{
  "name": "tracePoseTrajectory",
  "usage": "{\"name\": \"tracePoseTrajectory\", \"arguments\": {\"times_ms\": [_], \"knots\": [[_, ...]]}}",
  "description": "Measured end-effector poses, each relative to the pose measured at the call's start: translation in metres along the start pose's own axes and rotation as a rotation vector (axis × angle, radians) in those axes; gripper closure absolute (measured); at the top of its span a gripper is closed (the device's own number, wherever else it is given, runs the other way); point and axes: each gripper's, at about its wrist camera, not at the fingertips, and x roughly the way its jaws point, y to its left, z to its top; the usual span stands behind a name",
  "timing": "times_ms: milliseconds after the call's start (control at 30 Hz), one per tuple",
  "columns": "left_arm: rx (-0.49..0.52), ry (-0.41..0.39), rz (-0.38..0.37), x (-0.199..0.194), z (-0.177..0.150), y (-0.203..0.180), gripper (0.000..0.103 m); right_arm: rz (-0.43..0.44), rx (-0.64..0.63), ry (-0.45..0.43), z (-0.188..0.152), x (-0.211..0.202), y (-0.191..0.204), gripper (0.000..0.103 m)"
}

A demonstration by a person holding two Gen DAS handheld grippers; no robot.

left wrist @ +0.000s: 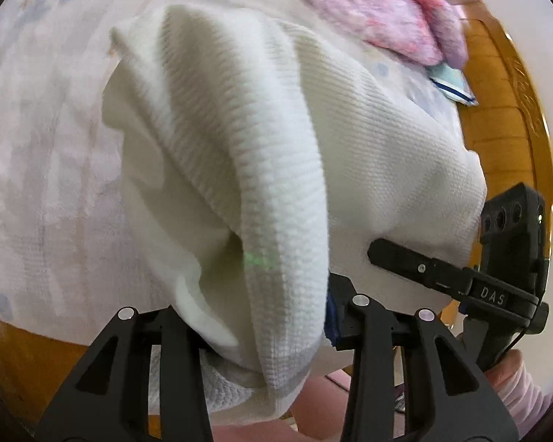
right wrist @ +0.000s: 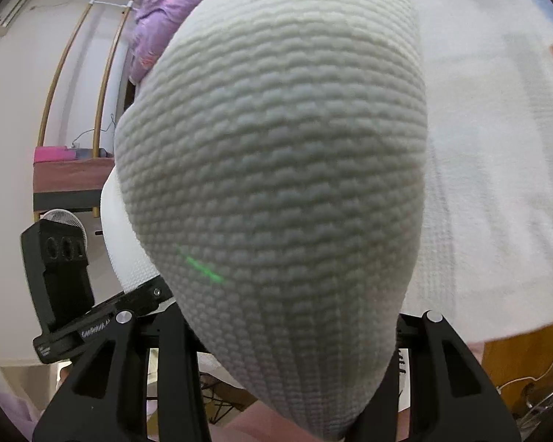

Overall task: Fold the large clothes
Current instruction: 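Carry the lifted bundle with both tools toward the bed's headboard end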

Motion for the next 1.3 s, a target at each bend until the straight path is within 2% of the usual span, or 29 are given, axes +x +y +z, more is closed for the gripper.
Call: {"name": "tracePoseTrajectory", "arguments": {"times_ms": [100,200,367,433,467,500,633,700,900,933,1100,1133,1167,1300], "knots": [[0.014,-0.038,-0.002,-0.023,-0.018,-0.024,0.064,0.0,-0.016,-0.041,-0.012,-0.045,0.005,0.062],[0.035,-0.081,-0.006,-0.023,-0.021,-0.083,0.064,-0.001,-0.043,-0.077,-0.019,-0.081,0.003,0.062],[0.112,-0.157,0.005,-0.039,-0.05,-0.143,0.064,0.033,-0.077,-0.134,-0.031,-0.143,-0.017,0.062],[0.148,-0.19,0.014,-0.039,-0.059,-0.179,0.064,0.048,-0.09,-0.165,-0.028,-0.175,-0.038,0.062],[0.164,-0.202,0.018,-0.038,-0.062,-0.193,0.064,0.05,-0.094,-0.177,-0.038,-0.178,-0.031,0.062],[0.185,-0.217,0.023,-0.036,-0.067,-0.213,0.064,0.052,-0.099,-0.196,-0.041,-0.196,-0.041,0.062],[0.23,-0.238,0.009,-0.026,-0.078,-0.268,0.064,0.045,-0.097,-0.246,-0.034,-0.23,-0.057,0.062],[0.266,-0.236,0.003,-0.02,-0.082,-0.296,0.064,0.033,-0.082,-0.27,-0.048,-0.244,-0.053,0.062],[0.405,-0.208,-0.032,-0.001,-0.077,-0.374,0.064,-0.009,0.026,-0.381,-0.066,-0.301,-0.092,0.062],[0.424,-0.202,-0.042,0.001,-0.075,-0.381,0.064,-0.016,0.042,-0.395,-0.071,-0.3,-0.082,0.062],[0.605,-0.151,-0.105,0.027,-0.062,-0.431,0.064,-0.136,0.084,-0.499,-0.086,-0.333,-0.093,0.06],[0.627,-0.132,-0.114,0.03,-0.061,-0.439,0.064,-0.148,0.114,-0.515,-0.092,-0.339,-0.093,0.06],[0.649,-0.111,-0.128,0.035,-0.059,-0.446,0.064,-0.156,0.132,-0.528,-0.095,-0.328,-0.095,0.06],[0.769,-0.071,-0.18,0.049,-0.056,-0.476,0.064,-0.206,0.19,-0.588,-0.102,-0.348,-0.101,0.06]]}}
